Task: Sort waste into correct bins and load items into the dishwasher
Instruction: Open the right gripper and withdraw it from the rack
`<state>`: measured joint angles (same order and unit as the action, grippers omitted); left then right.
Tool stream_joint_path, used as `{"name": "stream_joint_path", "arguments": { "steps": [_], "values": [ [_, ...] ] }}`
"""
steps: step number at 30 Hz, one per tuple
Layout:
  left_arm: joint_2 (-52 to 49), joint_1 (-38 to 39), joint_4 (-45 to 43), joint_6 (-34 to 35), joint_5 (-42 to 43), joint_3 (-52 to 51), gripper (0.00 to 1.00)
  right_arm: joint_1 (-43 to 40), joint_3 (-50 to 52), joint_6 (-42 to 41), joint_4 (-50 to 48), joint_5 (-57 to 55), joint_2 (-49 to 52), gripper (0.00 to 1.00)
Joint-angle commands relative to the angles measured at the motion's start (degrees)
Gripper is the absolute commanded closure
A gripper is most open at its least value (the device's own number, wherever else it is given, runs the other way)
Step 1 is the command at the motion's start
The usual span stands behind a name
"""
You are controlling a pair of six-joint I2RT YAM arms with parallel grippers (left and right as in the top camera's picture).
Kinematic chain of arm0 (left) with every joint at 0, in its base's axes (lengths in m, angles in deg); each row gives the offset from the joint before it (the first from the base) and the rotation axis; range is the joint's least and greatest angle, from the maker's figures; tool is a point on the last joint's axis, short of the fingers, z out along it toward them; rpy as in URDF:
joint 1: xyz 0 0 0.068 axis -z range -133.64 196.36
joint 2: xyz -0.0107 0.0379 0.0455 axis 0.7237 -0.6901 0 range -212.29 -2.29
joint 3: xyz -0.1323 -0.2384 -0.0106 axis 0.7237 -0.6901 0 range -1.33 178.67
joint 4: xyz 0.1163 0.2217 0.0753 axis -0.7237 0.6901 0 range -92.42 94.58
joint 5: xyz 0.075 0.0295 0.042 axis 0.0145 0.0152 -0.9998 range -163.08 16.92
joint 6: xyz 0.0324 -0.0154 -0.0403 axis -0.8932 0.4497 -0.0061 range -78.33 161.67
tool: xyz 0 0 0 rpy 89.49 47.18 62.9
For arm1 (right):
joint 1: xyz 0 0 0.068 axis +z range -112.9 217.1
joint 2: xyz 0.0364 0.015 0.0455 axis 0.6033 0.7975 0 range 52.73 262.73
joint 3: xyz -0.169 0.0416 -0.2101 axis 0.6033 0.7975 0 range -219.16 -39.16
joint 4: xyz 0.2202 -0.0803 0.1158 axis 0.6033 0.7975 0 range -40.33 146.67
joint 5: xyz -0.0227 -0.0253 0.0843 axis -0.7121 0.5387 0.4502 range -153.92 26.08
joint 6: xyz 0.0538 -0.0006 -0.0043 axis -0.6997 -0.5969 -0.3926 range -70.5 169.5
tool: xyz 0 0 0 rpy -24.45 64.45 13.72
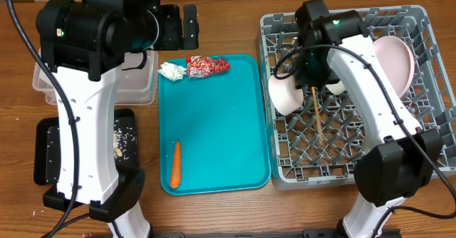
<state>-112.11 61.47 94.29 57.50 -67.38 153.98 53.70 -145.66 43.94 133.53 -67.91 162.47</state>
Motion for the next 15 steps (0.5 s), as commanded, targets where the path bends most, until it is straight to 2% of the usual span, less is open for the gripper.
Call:
{"name": "stream_joint_path", "arguments": {
  "steps": [1, 3, 6, 8, 11, 15],
  "values": [
    [0.33, -0.09, 0.09, -1.51, -0.59, 0.31, 0.0, 3.72, -0.52, -0.72, -1.29, 20.55, -3.87, 0.39],
    [0.33, -0.09, 0.09, -1.51, -0.59, 0.31, 0.0, 6.73, -0.48, -1.88, -2.54, 25.35, -3.85, 0.4],
    [0.33, -0.09, 0.09, -1.51, -0.59, 0.31, 0.0, 11.76, -0.2, -7.23, -5.03, 24.83, -3.56, 0.38],
    [0.33, -0.09, 0.09, -1.51, -0.59, 0.31, 0.0, 14.8, 0.28, -12.35, -6.47, 22.99, -3.23, 0.37],
    [0.33, -0.09, 0.09, -1.51, -0.59, 0.31, 0.0, 18.08, 1.66, -19.52, -7.58, 17.03, -2.99, 0.28],
    [0.33, -0.09, 0.09, -1.51, -0.59, 0.31, 0.0, 18.69, 4.26, -23.19, -13.33, 15.37, -2.99, 0.25]
  ]
}}
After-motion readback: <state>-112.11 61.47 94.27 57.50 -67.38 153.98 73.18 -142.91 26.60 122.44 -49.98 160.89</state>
